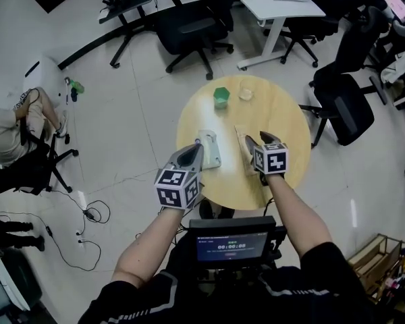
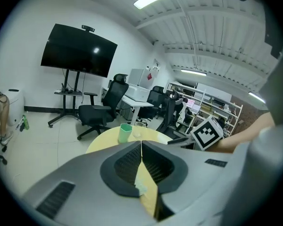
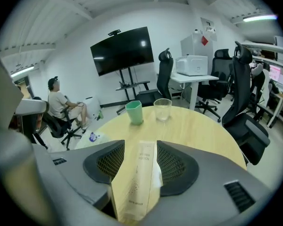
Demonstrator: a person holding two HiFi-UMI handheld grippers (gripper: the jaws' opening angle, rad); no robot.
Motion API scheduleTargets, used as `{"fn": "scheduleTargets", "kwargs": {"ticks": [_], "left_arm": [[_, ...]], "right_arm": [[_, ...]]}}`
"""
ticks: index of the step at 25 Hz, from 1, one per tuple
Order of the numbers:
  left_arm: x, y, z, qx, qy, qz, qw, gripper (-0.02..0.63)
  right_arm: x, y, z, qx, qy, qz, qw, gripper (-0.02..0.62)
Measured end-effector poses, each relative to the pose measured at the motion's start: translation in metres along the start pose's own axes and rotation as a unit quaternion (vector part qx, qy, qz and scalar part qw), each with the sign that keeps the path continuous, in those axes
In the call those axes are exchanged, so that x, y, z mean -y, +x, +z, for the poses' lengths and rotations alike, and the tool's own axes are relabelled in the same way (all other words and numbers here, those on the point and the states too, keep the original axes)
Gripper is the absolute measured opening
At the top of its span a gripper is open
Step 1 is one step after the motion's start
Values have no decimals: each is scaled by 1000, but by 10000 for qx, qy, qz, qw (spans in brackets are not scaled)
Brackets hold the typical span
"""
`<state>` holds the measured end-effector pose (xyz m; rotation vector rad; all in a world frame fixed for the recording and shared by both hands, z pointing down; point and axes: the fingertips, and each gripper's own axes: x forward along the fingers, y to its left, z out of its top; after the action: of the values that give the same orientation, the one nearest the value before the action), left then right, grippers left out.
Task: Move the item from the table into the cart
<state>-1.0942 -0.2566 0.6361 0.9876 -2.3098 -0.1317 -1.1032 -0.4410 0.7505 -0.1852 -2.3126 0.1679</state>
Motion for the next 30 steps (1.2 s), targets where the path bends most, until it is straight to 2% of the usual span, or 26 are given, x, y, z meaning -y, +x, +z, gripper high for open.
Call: {"fn": "scheduleTargets", "kwargs": {"ticks": [9,10,12,17,23,28,30], "left_arm": [[10,93,-30,-481,-57,-24,9988,12],[9,99,-34,-534,-79,-12,9985,12],[6,110,-39,-607,-121,19,9981,12],[2,131,-44,-695,-168,13,9974,12],[-9,139,-49,-704,-217,99,9972,12],[-8,145,-54,-749,-219,40,9969,12],[-7,145,-56,-755,-229,22,9969,12]], "right_arm": [[27,76,-47,-904,-174,145,9956,215],[30,83,-52,-1027,-229,134,9944,244],[34,93,-61,-1213,-288,125,9921,252],[32,110,-69,-1403,-311,189,9894,252],[39,122,-78,-1362,-345,-33,9901,247],[46,125,-80,-1405,-487,-182,9887,192],[43,126,-82,-1440,-534,-112,9881,161]]}}
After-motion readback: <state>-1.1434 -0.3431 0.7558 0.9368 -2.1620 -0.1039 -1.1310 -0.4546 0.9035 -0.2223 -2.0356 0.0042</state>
